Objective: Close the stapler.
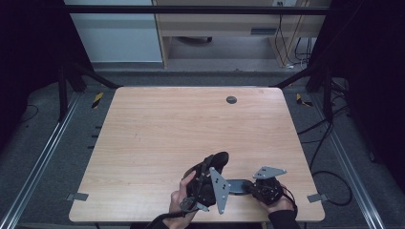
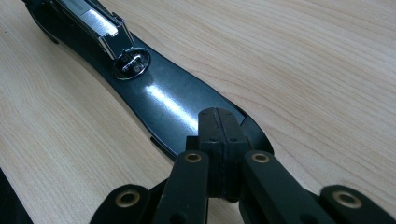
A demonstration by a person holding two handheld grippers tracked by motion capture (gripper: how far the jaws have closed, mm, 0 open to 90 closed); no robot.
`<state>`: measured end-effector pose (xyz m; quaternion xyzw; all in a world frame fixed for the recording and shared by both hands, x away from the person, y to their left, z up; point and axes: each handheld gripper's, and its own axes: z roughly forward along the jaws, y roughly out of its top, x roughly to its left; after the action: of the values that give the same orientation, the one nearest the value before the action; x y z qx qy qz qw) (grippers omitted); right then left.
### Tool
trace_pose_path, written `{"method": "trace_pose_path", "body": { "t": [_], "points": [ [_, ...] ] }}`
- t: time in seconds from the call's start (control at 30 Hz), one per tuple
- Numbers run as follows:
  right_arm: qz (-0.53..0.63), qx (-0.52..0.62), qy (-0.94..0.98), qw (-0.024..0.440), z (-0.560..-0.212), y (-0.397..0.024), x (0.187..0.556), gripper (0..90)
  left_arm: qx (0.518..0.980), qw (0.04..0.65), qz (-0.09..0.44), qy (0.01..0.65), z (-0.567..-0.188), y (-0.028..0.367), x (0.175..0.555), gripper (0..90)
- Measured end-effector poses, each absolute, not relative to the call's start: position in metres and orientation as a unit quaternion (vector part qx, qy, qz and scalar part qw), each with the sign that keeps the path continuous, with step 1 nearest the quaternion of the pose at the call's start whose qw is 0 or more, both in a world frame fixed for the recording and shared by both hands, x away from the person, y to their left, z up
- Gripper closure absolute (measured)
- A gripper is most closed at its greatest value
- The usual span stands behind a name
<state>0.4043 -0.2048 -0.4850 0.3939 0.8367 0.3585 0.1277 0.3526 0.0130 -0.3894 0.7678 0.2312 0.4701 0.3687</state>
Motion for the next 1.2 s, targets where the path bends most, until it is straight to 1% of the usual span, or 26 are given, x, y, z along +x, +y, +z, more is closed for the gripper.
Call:
{"method": "trace_pose_path", "body": {
  "t": [1.2],
  "points": [
    [0.358,0.394,0.837,0.125,-0.485,-0.206,0.404,90.0,0.782,0.324,0.5,0.183,-0.415,-0.022,0.352,57.0]
  ]
}}
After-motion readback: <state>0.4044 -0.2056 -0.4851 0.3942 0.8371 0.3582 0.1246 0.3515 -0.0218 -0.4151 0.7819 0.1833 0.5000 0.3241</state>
